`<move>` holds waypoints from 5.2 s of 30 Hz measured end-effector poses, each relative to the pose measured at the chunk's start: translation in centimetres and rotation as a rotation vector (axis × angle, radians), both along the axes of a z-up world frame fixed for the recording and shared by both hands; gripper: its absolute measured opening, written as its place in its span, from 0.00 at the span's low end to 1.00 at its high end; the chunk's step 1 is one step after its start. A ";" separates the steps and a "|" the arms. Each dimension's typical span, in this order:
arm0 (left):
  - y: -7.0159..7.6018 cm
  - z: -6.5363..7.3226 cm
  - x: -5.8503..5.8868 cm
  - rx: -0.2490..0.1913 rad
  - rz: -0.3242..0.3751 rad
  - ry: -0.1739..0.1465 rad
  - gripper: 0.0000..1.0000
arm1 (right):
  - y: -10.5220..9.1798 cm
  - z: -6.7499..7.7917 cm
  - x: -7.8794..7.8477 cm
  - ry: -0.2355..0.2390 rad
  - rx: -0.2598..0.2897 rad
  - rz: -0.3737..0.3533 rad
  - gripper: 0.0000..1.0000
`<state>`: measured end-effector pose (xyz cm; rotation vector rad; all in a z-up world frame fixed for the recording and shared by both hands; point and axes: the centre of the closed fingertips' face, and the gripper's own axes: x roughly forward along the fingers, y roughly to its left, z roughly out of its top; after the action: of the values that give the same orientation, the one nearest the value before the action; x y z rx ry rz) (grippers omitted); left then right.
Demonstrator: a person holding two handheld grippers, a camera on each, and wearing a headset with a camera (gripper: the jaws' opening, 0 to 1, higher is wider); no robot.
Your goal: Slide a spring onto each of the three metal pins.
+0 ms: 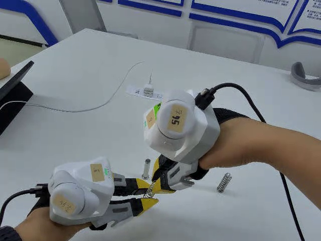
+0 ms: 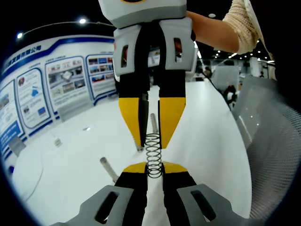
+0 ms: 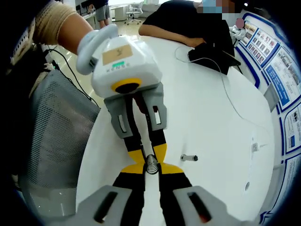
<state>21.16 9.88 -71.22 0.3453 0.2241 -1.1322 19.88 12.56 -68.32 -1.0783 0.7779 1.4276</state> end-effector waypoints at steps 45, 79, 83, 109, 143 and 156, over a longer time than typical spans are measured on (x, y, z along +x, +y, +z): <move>0.2 0.7 1.0 -0.062 0.038 0.019 0.11 | 0.6 -0.9 1.0 0.040 0.072 -0.049 0.12; 2.9 0.3 2.1 -0.069 0.133 0.041 0.31 | -0.3 0.1 2.7 0.011 0.055 -0.084 0.12; 3.3 0.1 2.4 -0.069 0.152 0.047 0.35 | -0.5 0.3 3.0 0.003 0.051 -0.088 0.12; 3.8 -0.2 2.7 -0.073 0.190 0.070 0.50 | 0.6 1.2 7.1 -0.033 0.059 -0.119 0.12; 4.1 -0.6 3.1 -0.079 0.200 0.085 0.54 | 1.5 -1.9 8.6 0.015 0.001 -0.137 0.12; 4.3 -0.7 3.1 -0.077 0.204 0.086 0.53 | 1.5 -3.8 8.6 0.030 -0.025 -0.154 0.12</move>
<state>24.28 14.19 -71.91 0.2000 0.2843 -0.9527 28.51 14.08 -72.10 -0.9964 0.8832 1.3089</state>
